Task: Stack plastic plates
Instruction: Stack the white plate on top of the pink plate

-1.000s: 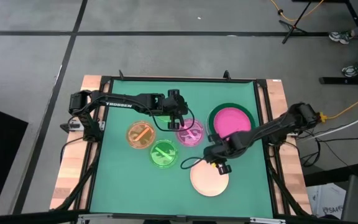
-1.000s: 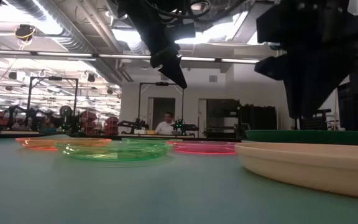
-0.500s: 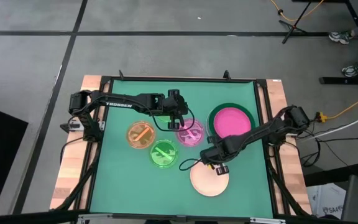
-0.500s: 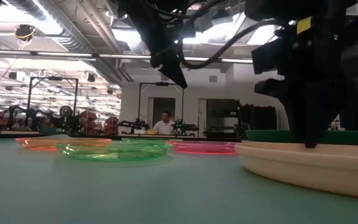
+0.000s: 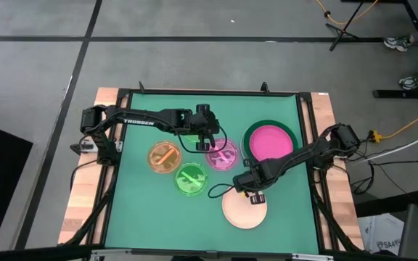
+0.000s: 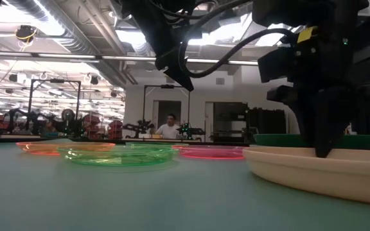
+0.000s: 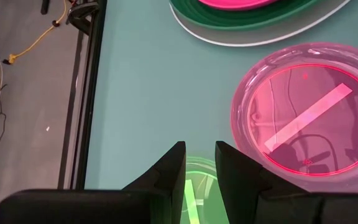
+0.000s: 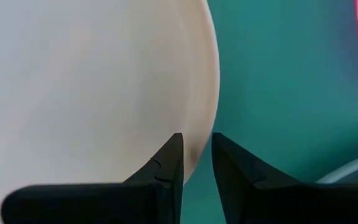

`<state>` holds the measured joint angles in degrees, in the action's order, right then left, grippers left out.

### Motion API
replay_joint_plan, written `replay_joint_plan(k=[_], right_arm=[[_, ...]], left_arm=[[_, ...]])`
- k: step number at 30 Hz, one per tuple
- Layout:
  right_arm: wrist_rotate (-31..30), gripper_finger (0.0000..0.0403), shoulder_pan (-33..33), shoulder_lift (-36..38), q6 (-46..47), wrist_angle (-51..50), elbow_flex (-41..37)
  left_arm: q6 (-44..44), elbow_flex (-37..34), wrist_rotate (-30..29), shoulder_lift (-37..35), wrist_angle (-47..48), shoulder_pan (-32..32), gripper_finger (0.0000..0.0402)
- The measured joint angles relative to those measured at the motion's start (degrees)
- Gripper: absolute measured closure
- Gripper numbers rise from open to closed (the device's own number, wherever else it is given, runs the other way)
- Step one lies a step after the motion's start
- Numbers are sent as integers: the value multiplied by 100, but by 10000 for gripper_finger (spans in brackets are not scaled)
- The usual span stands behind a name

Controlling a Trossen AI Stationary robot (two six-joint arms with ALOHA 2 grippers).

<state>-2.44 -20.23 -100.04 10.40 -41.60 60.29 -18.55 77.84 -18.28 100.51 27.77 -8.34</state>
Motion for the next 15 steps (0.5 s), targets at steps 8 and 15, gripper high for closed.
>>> replay_joint_plan(k=[8, 15], right_arm=[[27, 331, 0, -143, -5, 95, -2], [-7, 336, 0, -180, -11, 164, -2]], left_arm=[[-2, 0, 0, 0, -14, 0, 321], [-2, 0, -2, 0, -36, 0, 321]])
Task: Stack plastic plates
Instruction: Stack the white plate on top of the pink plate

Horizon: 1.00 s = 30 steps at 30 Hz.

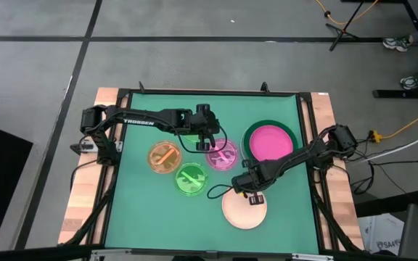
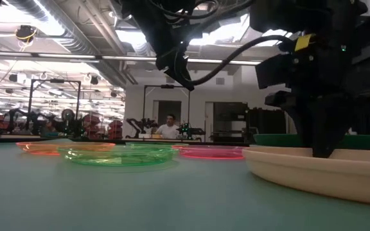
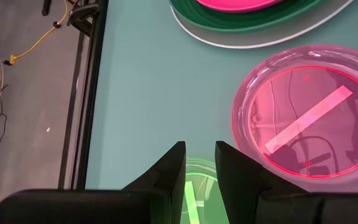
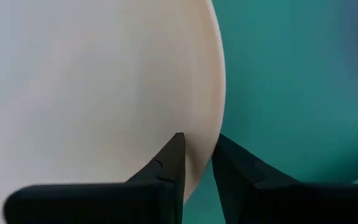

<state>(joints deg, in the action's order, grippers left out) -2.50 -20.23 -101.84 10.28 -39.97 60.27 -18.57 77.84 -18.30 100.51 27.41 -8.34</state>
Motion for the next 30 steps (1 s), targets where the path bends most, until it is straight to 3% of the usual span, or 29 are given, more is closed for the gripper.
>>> replay_joint_plan(k=[7, 23, 30], right_arm=[[7, 395, 0, 7, 2, 7, 7], [80, 401, 2, 370, -332, -118, 2], [451, 402, 189, 811, -608, -565, 2]], left_arm=[[0, 0, 2, -1, -4, 0, 321], [2, 0, -1, -2, -4, 0, 321], [2, 0, -1, -2, -4, 0, 321]])
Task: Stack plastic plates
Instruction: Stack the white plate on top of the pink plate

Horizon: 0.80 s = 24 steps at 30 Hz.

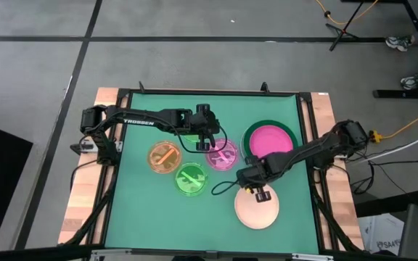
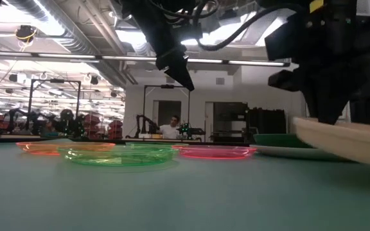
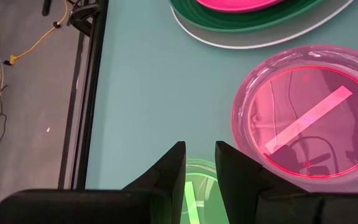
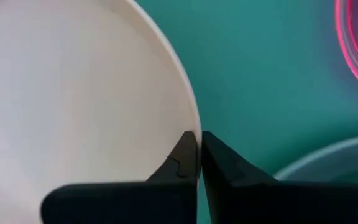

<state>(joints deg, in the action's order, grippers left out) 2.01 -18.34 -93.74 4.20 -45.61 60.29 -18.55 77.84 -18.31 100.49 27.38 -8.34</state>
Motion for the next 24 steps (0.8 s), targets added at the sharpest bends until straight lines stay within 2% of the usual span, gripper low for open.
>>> replay_joint_plan(k=[13, 18, 24], right_arm=[[451, 403, 990, 1030, -1246, -1048, -2], [928, 403, 1709, 1353, -2016, -1558, -2], [900, 403, 2796, 1484, -3074, -1800, -2]], left_arm=[[0, 0, 0, 2, 0, 0, 321], [0, 0, 0, 0, -2, 0, 321], [4, 0, 0, 1, 0, 0, 321]])
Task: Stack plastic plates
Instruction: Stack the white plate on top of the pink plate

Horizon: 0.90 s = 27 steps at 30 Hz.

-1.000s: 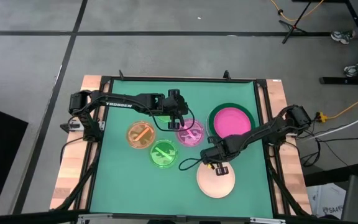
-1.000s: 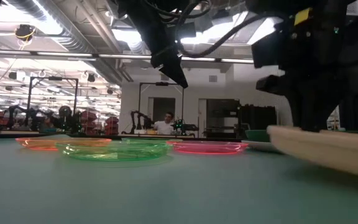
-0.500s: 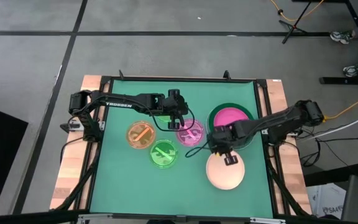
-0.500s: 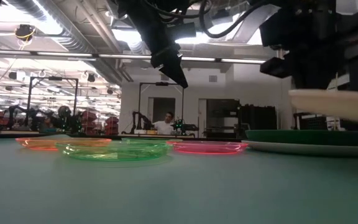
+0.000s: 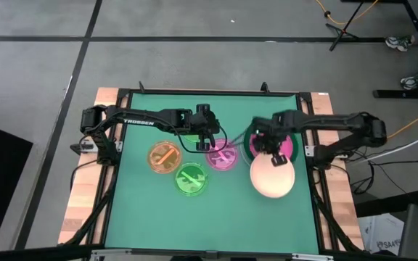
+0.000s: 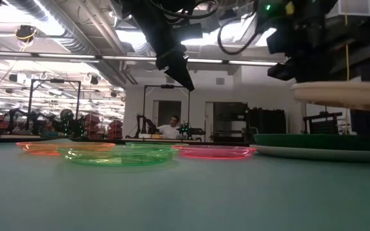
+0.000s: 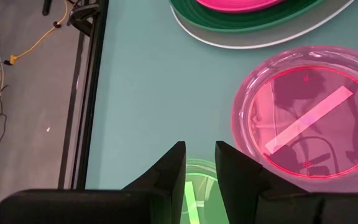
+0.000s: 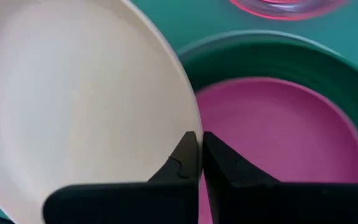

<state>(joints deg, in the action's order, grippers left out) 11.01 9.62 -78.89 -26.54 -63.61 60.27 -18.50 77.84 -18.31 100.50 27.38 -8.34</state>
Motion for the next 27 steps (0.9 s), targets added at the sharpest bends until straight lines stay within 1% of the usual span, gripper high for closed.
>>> replay_joint_plan(k=[3, 8, 14, 18, 22, 27], right_arm=[[-89, 403, 563, 0, -564, 6, 0], [-557, 403, 1464, -2, -1307, 9, 0], [-594, 403, 2416, -105, -1916, 275, 0], [-564, 403, 2814, -269, -2179, 285, 2], [-387, 403, 3100, -453, -2201, 390, 2], [-321, 403, 3211, -721, -2197, 517, 2]], left_arm=[[4, 0, 0, -1, 0, 0, 321], [15, 0, 0, -1, 0, 0, 321], [15, 0, 0, -1, 0, 0, 321], [15, 0, -1, -1, 0, 0, 321], [15, 0, 0, -1, 0, 0, 321], [28, 0, -2, 1, 0, 0, 321]])
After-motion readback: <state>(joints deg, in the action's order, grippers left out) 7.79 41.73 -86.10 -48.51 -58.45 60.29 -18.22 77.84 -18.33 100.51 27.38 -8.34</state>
